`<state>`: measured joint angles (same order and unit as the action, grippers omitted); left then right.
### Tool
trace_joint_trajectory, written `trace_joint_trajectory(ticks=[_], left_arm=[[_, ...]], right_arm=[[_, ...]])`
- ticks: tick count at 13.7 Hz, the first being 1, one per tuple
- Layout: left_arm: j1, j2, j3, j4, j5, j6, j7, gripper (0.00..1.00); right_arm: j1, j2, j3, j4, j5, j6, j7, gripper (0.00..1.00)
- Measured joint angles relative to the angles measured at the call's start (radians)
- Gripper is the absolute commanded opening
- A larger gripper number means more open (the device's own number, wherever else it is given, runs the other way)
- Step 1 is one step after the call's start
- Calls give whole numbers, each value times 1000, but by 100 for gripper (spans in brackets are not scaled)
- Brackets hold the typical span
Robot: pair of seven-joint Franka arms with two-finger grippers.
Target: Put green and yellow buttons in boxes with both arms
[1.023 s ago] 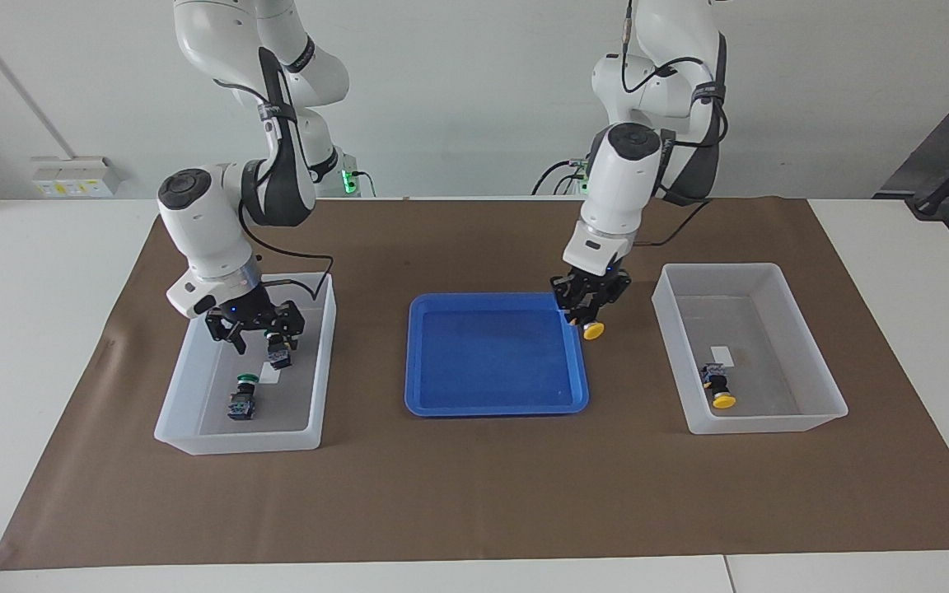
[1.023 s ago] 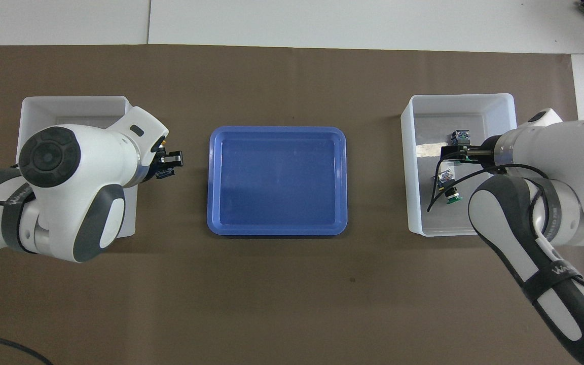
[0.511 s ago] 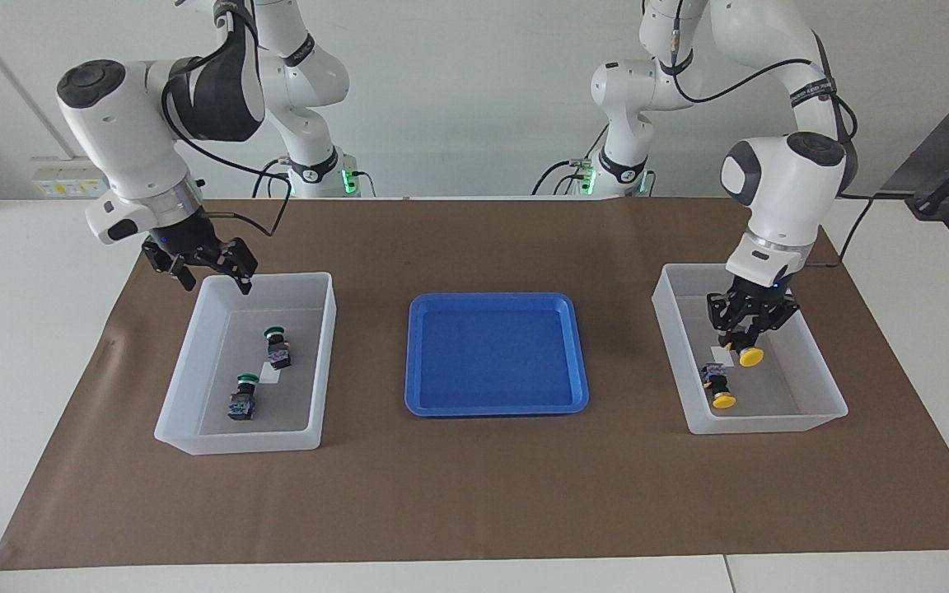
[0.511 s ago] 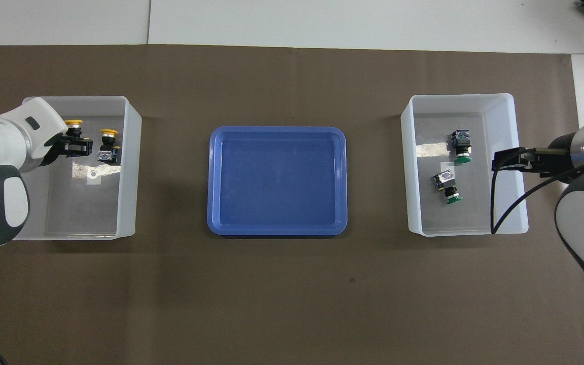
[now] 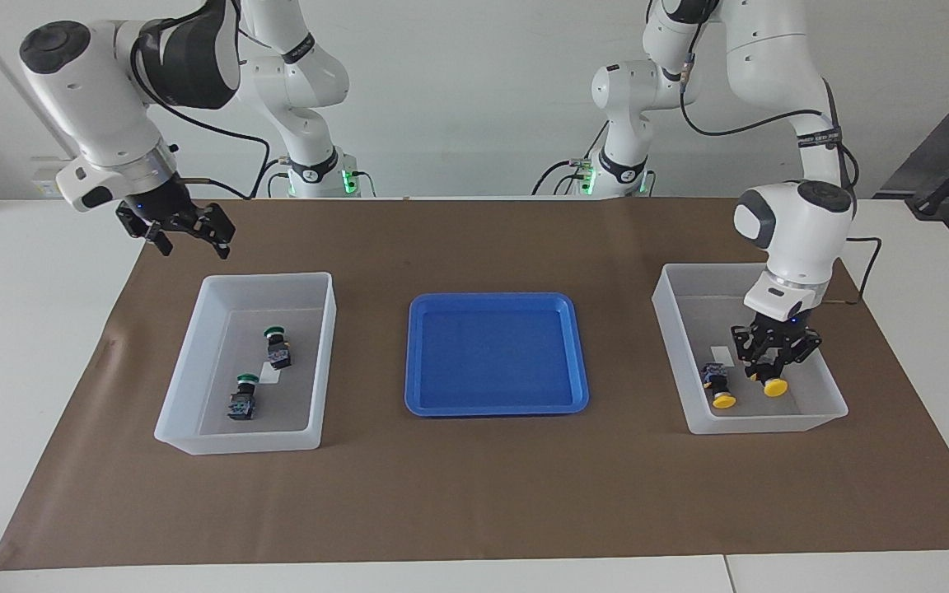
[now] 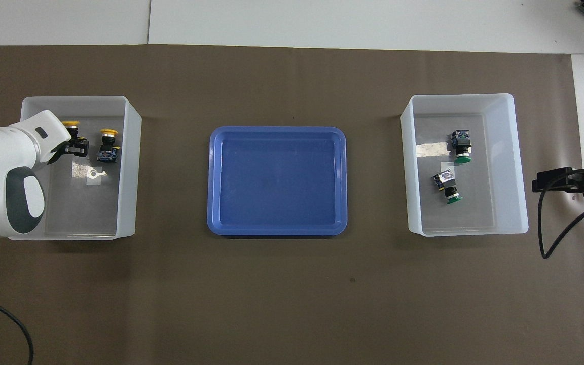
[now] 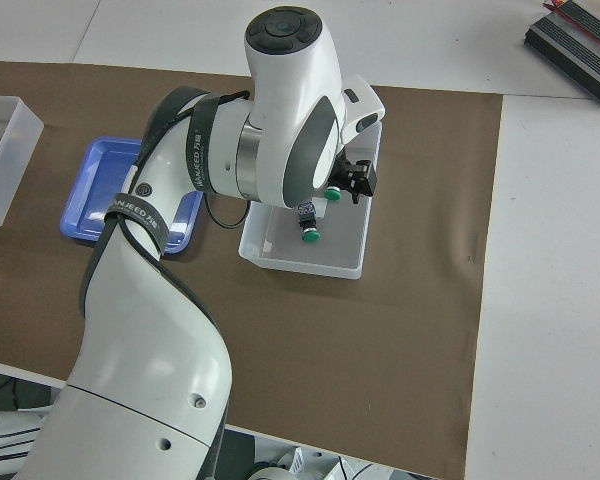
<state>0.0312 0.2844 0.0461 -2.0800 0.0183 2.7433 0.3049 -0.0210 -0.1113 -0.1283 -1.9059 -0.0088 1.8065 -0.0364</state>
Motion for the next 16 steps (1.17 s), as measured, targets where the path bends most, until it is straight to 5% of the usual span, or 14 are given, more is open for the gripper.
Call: trace_joint_trajectory(ticks=[3, 4, 7, 12, 16], left_arm=[[0, 16, -6, 2, 0, 19, 0, 59], [0, 16, -9, 3, 0, 19, 0, 95], [0, 15, -15, 8, 0, 18, 1, 100], [0, -8, -15, 20, 0, -16, 3, 100], [-1, -170, -20, 35, 0, -331, 1, 100]], right_arm=[[-8, 2, 4, 109, 0, -107, 12, 100], [-6, 6, 10, 162, 0, -157, 33, 100], [2, 23, 25, 264, 0, -219, 71, 100], [24, 56, 28, 278, -5, -220, 75, 100], [52, 58, 28, 278, -22, -220, 75, 100]])
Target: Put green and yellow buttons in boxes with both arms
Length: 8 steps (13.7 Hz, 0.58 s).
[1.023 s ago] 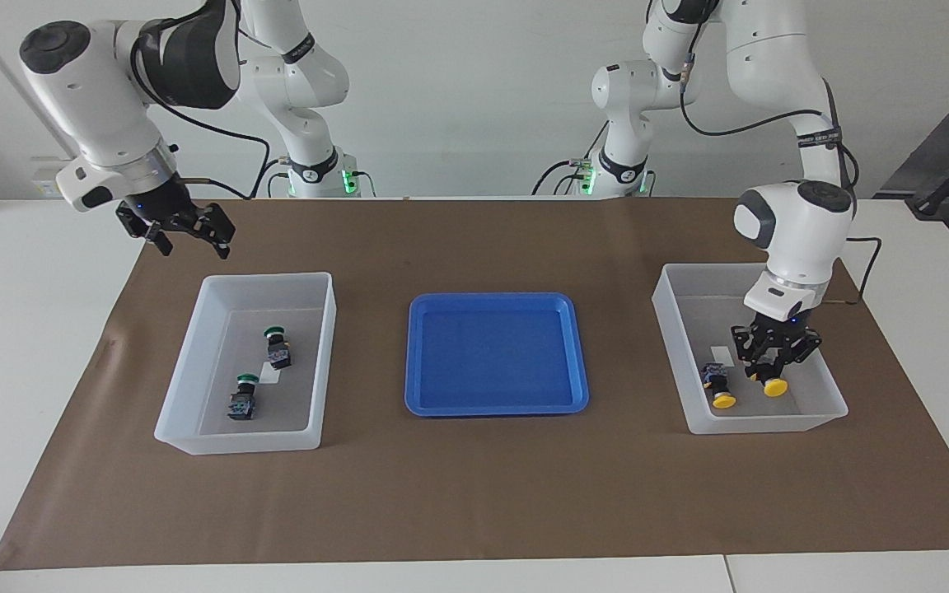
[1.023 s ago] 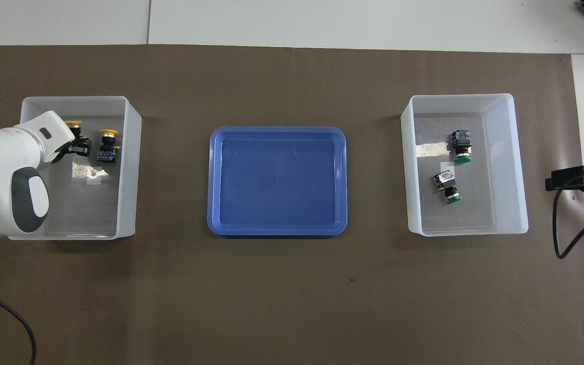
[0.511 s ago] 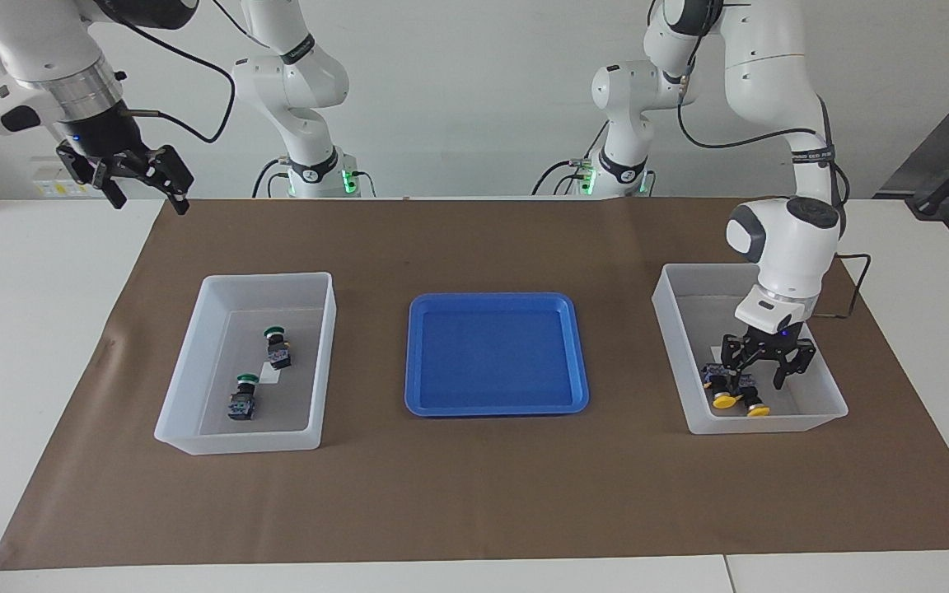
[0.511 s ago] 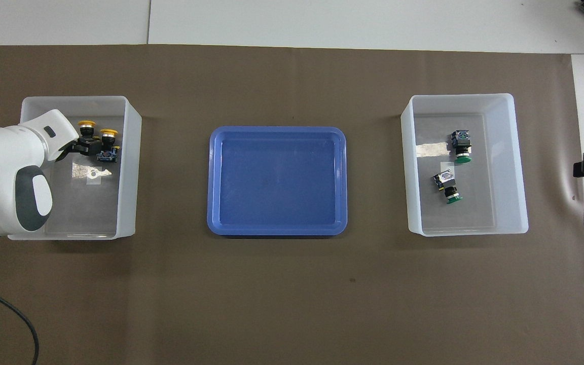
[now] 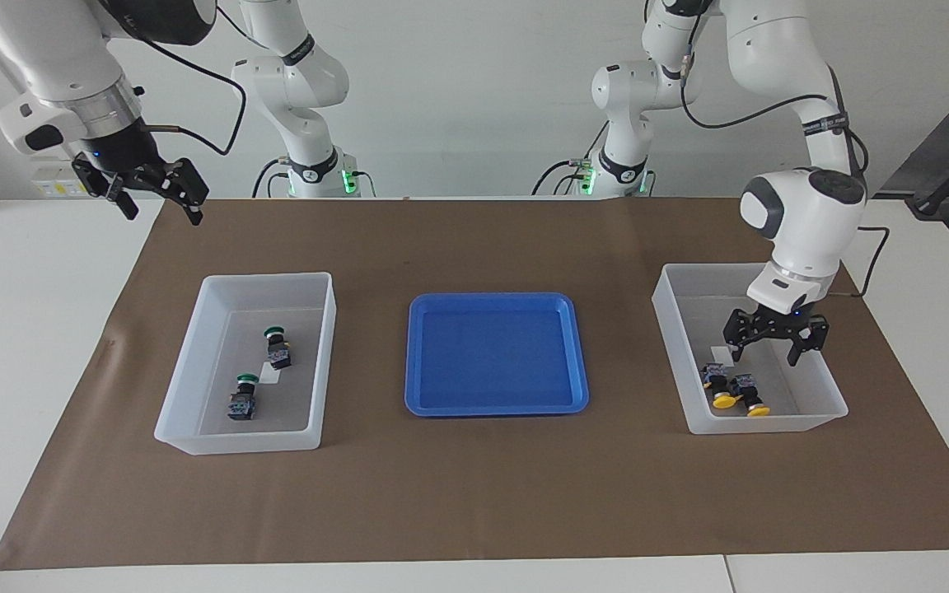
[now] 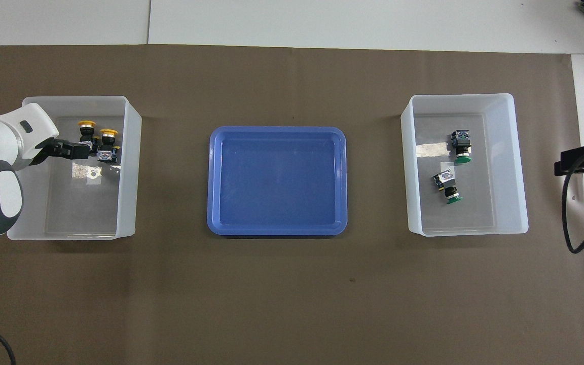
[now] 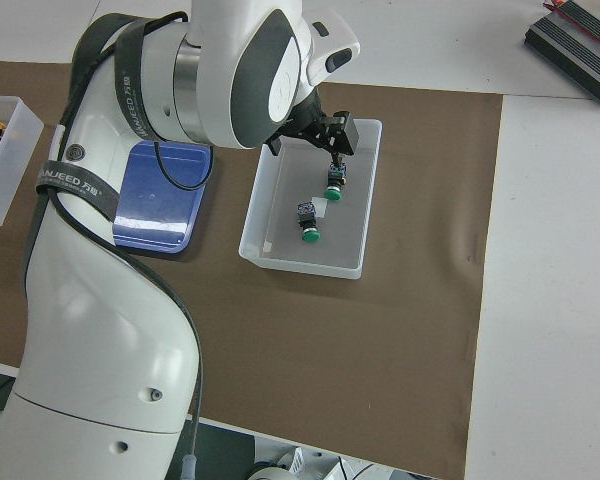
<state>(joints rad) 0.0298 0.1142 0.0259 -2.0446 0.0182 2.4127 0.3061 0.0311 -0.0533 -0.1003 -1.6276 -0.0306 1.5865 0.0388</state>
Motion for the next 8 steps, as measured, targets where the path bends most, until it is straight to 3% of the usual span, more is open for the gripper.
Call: trace_joint_trajectory(ticks=[4, 8], left_arm=[[-66, -150, -9, -2, -1, -190, -122, 100], [-168, -249, -18, 6, -1, -342, -349, 100]], right_arm=[[6, 0, 4, 1, 0, -1, 0, 100], [6, -1, 27, 3, 0, -1, 0, 100]])
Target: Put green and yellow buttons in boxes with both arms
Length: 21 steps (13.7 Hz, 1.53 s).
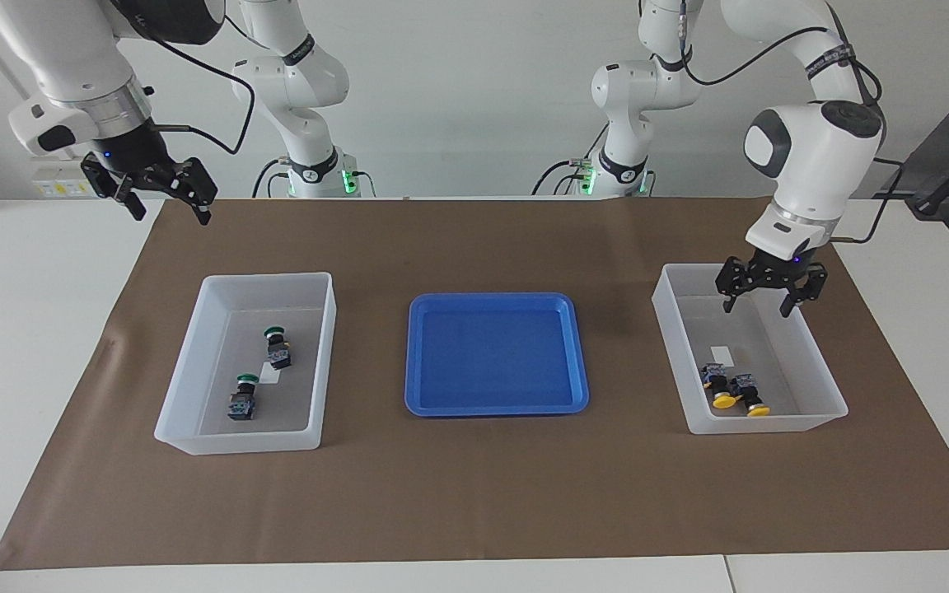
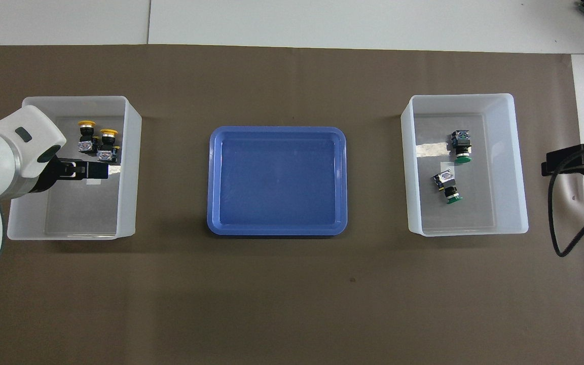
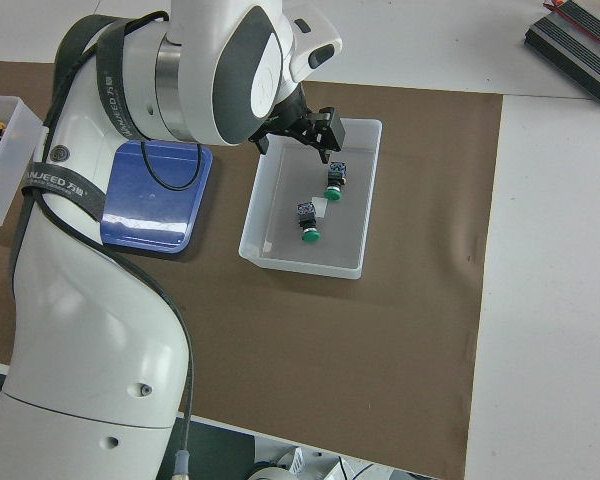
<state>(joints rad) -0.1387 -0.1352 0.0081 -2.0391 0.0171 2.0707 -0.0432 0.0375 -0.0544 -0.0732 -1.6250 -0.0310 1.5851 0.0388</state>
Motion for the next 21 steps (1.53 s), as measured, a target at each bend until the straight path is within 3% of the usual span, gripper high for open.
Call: trace_joint_trajectory(ticks=[3, 6, 9, 21], left_arm=[[-11, -7, -3, 140, 0, -171, -27, 100], [-9, 51, 13, 322, 1, -304, -11, 100], [11, 114, 20, 431, 1, -390, 69, 100], [77, 128, 23, 441, 3, -428, 131, 100]], right_arm=[[0, 0, 1, 0, 0, 0, 0, 100], [0, 0, 1, 0, 0, 0, 0, 100], [0, -2, 1, 4, 0, -8, 0, 100], [0, -2, 1, 4, 0, -14, 0, 100]])
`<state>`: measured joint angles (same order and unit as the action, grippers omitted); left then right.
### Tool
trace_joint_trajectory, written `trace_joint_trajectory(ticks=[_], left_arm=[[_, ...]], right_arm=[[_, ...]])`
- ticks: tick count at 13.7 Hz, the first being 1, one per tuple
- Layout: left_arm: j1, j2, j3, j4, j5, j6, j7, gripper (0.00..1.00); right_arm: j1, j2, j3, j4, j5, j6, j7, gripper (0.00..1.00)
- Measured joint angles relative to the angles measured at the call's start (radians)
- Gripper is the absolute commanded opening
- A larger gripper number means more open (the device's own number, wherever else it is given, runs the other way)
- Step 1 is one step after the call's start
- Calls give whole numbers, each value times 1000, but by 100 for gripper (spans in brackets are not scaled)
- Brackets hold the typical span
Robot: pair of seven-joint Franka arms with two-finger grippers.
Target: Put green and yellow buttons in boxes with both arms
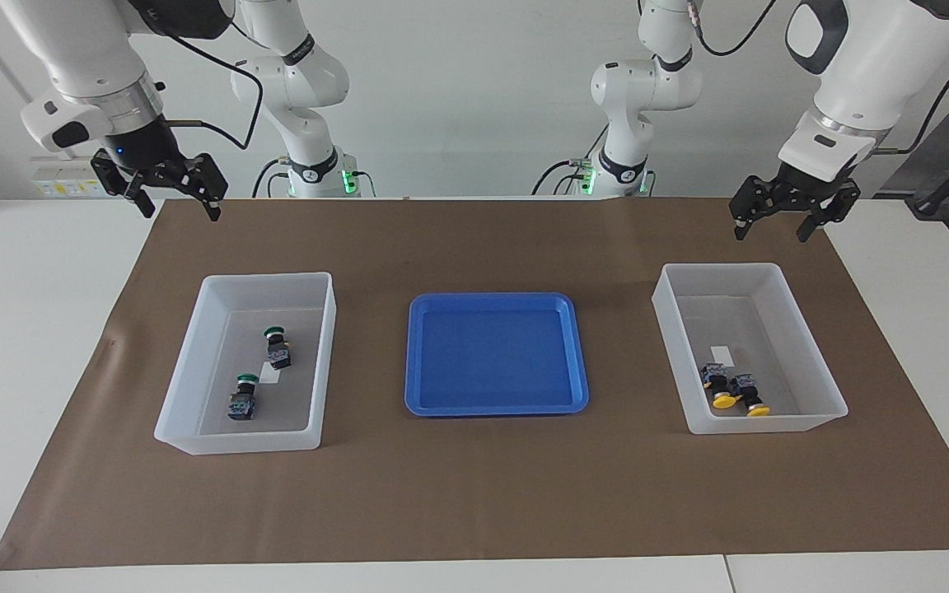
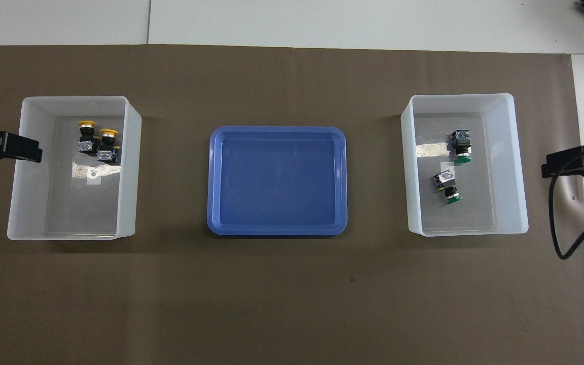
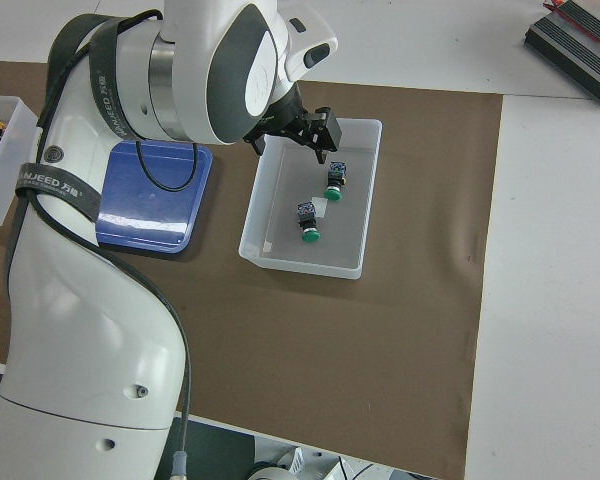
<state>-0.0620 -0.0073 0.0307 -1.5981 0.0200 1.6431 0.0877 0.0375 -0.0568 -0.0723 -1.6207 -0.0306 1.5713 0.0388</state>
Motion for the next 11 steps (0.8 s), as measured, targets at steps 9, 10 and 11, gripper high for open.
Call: trace_joint_trajectory(ticks=[9, 10, 11], left_arm=[[18, -4, 0, 0, 0, -91, 0, 100], [19, -6, 1, 0, 0, -93, 0, 100], [20, -7, 1, 0, 0, -93, 0, 100]], right_arm=[[0, 0, 0, 0, 0, -1, 0, 100], [0, 0, 0, 0, 0, -1, 0, 100], [0, 0, 0, 0, 0, -1, 0, 100]])
